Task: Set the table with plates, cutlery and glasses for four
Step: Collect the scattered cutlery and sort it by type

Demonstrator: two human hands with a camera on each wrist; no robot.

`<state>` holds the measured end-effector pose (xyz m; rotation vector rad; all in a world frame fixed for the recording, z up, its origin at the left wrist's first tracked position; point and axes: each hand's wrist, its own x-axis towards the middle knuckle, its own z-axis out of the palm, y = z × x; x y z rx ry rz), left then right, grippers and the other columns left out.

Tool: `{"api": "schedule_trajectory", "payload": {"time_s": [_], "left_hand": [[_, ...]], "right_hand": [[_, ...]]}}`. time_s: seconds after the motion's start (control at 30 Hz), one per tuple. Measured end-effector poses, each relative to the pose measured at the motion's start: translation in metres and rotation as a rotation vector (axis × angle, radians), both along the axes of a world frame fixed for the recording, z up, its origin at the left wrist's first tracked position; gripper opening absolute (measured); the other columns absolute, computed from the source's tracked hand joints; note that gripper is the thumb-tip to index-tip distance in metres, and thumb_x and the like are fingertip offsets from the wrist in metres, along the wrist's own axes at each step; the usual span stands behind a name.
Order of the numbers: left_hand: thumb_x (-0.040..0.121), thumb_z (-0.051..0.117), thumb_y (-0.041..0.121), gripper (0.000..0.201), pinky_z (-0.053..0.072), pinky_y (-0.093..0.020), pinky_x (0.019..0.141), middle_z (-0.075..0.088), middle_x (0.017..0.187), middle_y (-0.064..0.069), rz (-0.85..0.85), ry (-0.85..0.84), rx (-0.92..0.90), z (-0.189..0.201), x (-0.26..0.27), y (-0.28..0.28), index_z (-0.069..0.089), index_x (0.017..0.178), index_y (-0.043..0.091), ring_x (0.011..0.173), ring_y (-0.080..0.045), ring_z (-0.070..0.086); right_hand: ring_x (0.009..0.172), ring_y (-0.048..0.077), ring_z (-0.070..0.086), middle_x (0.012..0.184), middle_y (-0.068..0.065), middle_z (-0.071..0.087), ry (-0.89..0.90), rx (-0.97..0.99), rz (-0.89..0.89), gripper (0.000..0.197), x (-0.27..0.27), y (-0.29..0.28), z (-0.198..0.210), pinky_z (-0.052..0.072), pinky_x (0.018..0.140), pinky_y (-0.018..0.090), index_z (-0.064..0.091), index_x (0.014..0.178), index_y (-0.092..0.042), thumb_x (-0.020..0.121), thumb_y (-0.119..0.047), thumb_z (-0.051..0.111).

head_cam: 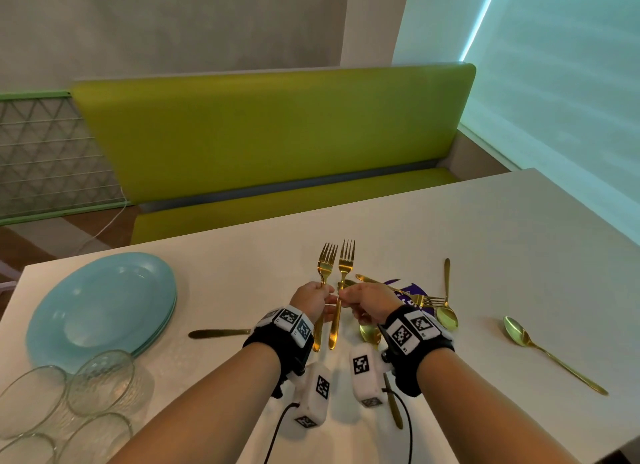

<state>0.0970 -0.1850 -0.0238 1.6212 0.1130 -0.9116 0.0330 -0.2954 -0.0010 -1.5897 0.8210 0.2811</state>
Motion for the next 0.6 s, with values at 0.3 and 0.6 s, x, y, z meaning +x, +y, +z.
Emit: {"api": "schedule_trajectory", "payload": {"time_s": [0.3,0.6], "left_hand": [[0.101,0.038,0.019,0.027,0.055,-0.035,0.064,0.059,0.076,-0.014,-0.012,0.063,-0.062,0.004,-0.008,-0.005,0.055,0.082,0.009,0.062,-0.024,0.059],[0.101,0.038,0.018,0.026,0.053,-0.036,0.065,0.057,0.073,-0.011,-0.034,0.061,-0.078,0.005,-0.011,-0.012,0.055,0.082,0.011,0.061,-0.021,0.056]], "right_hand": [[0.05,0.01,0.044,0.066,0.002,0.058,0.018,0.002,0.013,0.018,-0.001,0.007,-0.01,0.034,0.043,0.018,0.063,0.071,-0.016,0.089,-0.02,0.062],[0.044,0.011,0.043,0.062,0.004,0.06,0.001,-0.02,-0.087,0.016,-0.001,0.003,-0.016,0.031,0.038,0.019,0.064,0.069,-0.012,0.085,-0.013,0.066]]}}
